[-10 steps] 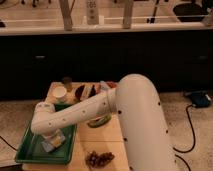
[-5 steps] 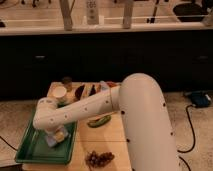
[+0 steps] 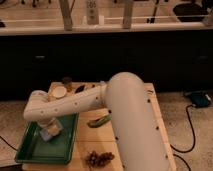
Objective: Wipe tray with sponge
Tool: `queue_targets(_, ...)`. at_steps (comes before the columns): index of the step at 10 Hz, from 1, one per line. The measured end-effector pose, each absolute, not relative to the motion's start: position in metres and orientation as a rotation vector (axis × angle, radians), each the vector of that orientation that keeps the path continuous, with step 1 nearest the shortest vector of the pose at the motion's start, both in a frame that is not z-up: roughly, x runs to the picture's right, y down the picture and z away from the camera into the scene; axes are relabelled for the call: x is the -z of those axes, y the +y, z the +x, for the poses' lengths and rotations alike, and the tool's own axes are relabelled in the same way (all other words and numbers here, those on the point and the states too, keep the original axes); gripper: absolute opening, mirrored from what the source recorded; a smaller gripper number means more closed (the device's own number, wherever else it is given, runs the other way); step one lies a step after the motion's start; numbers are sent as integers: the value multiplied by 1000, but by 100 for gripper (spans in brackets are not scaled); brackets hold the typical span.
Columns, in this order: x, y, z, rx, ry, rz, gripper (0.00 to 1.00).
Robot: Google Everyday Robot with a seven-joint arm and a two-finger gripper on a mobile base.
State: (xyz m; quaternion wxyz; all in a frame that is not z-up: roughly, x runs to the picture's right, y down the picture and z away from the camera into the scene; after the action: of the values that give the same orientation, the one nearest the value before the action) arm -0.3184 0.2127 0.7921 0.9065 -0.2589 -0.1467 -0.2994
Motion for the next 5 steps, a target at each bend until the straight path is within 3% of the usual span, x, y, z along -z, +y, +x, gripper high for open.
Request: queue_targets(5,-760,263,-328,718,-359,-543,1)
